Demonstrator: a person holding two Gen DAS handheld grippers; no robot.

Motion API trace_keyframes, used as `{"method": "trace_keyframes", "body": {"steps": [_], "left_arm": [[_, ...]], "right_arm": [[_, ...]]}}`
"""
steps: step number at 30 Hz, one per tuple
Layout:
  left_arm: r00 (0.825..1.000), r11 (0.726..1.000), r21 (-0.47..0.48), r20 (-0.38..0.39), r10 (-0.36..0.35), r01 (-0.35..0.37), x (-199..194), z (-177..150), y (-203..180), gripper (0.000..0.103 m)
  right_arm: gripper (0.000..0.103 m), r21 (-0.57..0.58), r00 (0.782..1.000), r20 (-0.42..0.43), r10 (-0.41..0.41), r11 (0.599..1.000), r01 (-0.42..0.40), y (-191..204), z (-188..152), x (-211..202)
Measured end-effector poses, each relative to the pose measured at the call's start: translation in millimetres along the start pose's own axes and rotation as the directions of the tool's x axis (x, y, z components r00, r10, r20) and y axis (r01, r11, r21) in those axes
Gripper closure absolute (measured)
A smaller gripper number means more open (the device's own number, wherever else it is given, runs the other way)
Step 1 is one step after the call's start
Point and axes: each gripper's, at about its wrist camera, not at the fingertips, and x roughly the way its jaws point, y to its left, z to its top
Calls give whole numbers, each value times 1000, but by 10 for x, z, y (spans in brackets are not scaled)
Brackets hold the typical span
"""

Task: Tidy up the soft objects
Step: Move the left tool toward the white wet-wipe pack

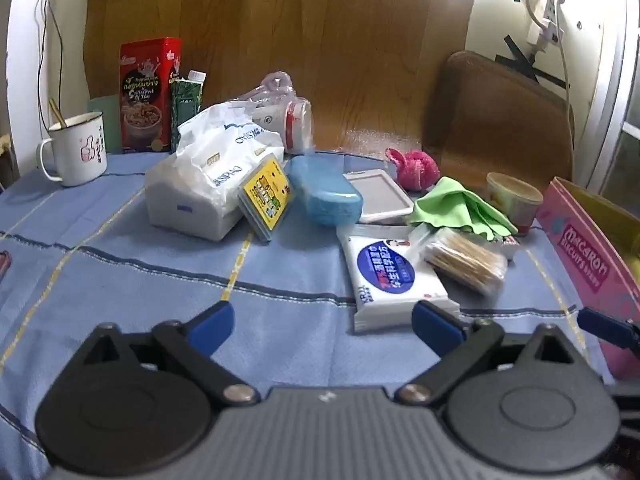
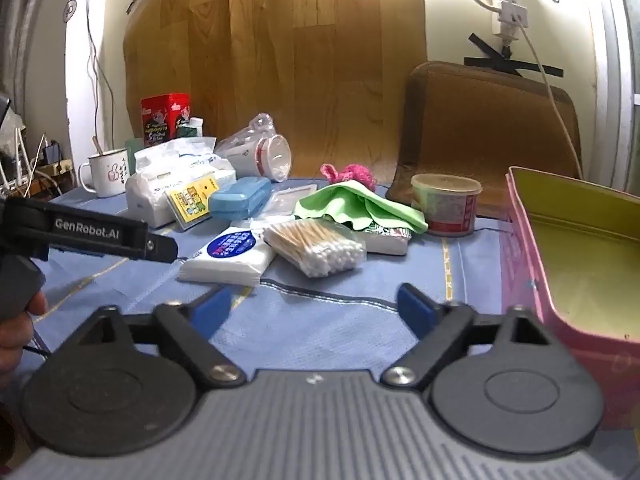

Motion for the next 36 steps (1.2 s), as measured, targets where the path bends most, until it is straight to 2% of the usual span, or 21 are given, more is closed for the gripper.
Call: {"method": "trace_keyframes", "body": {"steps": [3, 9, 16, 24, 36], "left_arm": [[1000, 1000, 11, -20, 1, -1, 15, 3, 2, 8], [999, 1000, -6, -34, 21, -22, 41, 23, 78, 9], [995, 996, -3, -49, 84, -84, 92, 24, 180, 8], [987, 987, 15, -24, 158, -158, 117, 10, 391, 4], [985, 985, 9, -12, 171, -171, 177, -40, 591, 4]], "right_arm": [[30, -10, 1000, 1, -2, 1000, 2, -61, 2, 21], [36, 8, 999, -4, -53, 999, 53, -238, 7, 49], [36, -24, 1000, -10, 7, 1000, -7, -30, 44, 34], [35, -45, 997, -53, 62, 997, -65, 214, 34, 135], [35, -57, 997, -61, 53, 997, -56, 396, 43, 209]]}}
